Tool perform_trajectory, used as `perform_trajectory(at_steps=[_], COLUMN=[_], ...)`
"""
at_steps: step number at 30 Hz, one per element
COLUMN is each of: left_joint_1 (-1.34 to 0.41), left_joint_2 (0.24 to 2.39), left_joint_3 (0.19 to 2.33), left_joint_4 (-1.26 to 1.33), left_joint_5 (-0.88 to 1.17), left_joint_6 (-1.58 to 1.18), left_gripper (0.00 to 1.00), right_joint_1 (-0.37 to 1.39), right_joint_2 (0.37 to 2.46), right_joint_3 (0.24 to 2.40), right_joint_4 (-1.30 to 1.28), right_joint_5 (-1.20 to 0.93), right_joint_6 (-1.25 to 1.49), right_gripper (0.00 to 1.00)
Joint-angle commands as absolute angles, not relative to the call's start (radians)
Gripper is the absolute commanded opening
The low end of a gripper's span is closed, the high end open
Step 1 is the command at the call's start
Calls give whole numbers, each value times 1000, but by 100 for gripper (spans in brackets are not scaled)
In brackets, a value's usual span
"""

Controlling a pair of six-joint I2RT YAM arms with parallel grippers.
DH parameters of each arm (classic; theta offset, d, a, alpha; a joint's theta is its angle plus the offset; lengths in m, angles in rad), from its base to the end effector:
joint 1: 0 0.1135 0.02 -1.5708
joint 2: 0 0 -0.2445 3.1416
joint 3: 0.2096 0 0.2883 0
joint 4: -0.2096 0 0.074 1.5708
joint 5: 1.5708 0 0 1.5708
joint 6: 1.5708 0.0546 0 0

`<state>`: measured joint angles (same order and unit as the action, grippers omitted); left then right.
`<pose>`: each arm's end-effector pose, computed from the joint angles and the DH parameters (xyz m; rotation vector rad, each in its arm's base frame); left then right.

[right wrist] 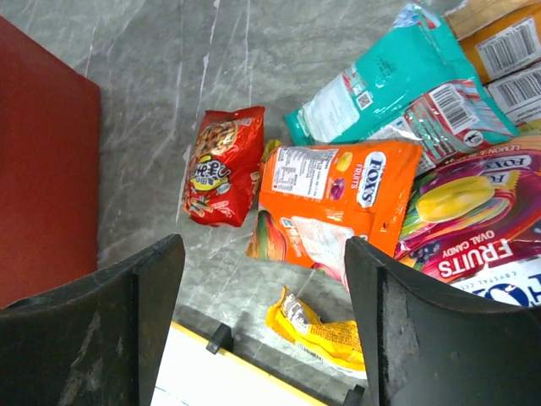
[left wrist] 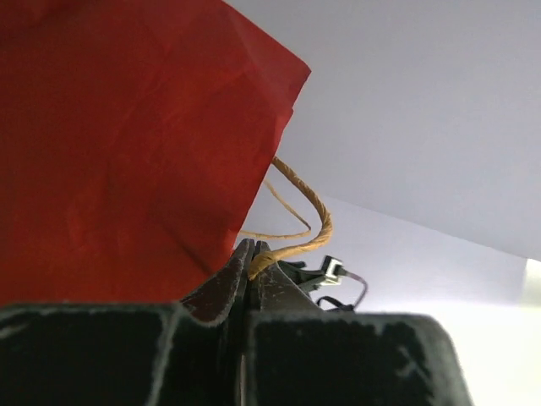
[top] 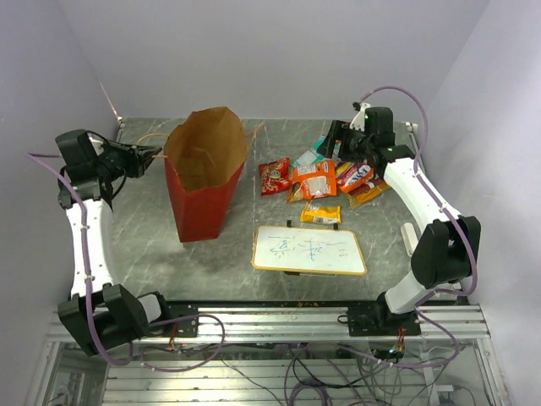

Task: Take the snacks out of the paper bag
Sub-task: Adjust the paper bag at the center of the board.

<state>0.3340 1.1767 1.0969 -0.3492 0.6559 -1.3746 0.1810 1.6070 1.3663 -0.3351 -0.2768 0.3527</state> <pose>0.3119 0.0730 0.3278 -1.2852 1.7292 -1.2934 0.4135 0.0908 0.2800 0.0226 2.1837 0.6044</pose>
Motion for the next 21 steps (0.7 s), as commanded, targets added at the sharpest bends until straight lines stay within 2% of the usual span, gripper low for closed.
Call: perform_trajectory(at_steps=[1,4,7,12,14,16,19,21], left_joint_1=[382,419,447,451,455,457,457,457], left_joint_2=[1209,1271,1294,1278,1265,1250,1241,1239], left_joint_3=[1252,1364,1412,1393,1402,1411,1433,1452], left_joint_4=[-691,-935,-1009,-985,-1004,-1001,-1023,-1044], left_joint_5=[607,513,458,455,422,398,368,352], left_joint_6=[-1060,-890,-814,-803,-793,-788,-781,-769], left_gripper=[7,7,10,26,36,58,83,96], right_joint_1=[228,268,314,343,343,342,343,342], right_joint_2=[1624,1637,1646,1593,1557,1528,1511,1510], right_joint_3=[1430,1478,1526,1507,1481,1458,1456,1463], right_joint_4=[-424,-496,-567,-557,-528,-514,-535,-562], right_joint_5=[-205,-155,-125,-123,-129,-126,-116,-104], right_joint_6=[310,291,274,272,267,272,285,298], right_gripper=[80,98,100,100,100,100,100,100])
